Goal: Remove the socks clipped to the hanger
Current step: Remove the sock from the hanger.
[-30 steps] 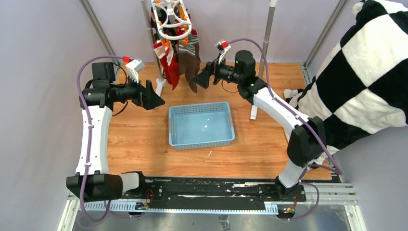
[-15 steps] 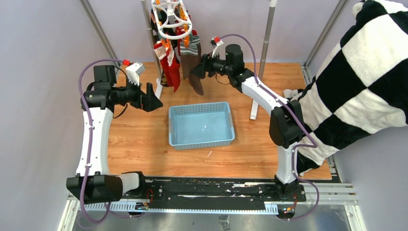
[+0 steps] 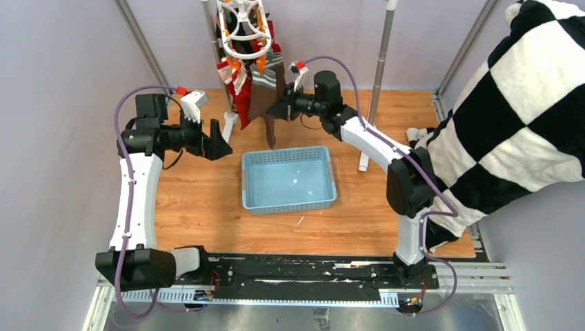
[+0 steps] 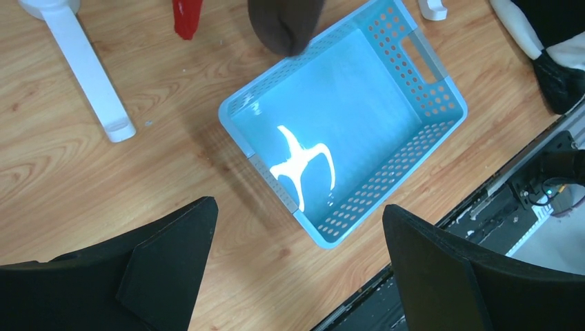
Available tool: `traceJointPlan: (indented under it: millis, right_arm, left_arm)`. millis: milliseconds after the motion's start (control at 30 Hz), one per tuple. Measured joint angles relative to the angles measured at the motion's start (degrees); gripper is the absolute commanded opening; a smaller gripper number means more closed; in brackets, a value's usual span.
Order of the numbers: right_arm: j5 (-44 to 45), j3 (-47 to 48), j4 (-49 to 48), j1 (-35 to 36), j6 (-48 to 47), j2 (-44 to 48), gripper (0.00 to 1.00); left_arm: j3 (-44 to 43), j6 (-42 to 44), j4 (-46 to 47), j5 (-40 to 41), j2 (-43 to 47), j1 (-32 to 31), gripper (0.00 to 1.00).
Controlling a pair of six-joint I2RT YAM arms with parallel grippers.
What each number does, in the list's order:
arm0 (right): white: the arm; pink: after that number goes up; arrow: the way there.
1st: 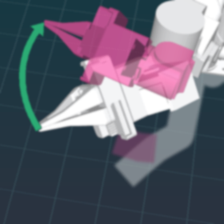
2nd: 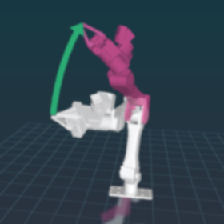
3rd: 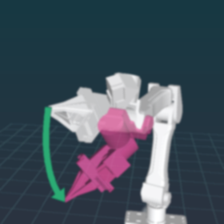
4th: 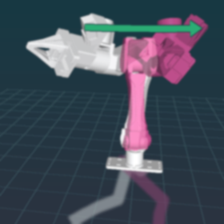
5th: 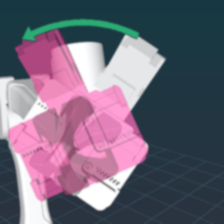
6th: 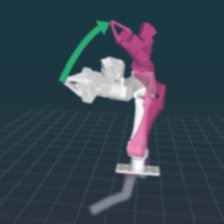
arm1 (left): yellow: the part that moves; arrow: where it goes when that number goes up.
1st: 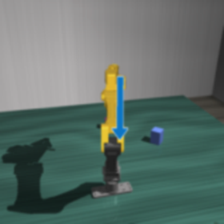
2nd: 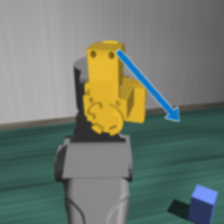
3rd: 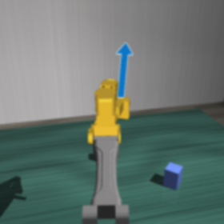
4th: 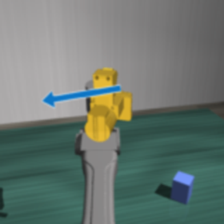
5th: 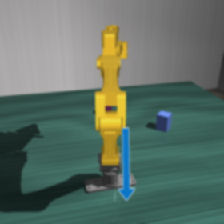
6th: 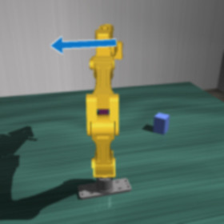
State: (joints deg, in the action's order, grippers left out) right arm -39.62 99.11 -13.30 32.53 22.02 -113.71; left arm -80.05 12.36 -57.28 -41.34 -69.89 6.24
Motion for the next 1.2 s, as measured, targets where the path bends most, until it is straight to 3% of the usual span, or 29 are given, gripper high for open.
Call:
traceJointPlan:
  millis: [233,400,833,1033,1200]
  right_arm:
    - [-3.02,-12.79,-2.82,2.89,1.44,11.72,0.00]
    - [-5.33,-16.35,-6.54,4.79,3.91,17.53,0.00]
    - [-10.12,-16.24,-13.53,7.61,12.76,18.38,0.01]
    - [-10.56,-16.24,-16.39,8.02,16.20,18.05,0.04]
    - [-10.34,-16.24,-17.20,8.22,17.94,17.51,0.11]
  left_arm:
    - [-2.32,-0.90,-0.09,-3.37,-0.87,0.00,1.00]
    - [-6.43,-2.49,-0.02,-7.21,-3.67,0.00,1.00]
    - [-12.31,-5.55,0.13,-18.03,-8.48,-2.36,0.99]
    - [-12.11,-5.49,0.11,-21.66,-8.57,-2.64,0.80]
    - [-11.76,-5.49,0.07,-26.23,-8.81,-2.71,0.36]
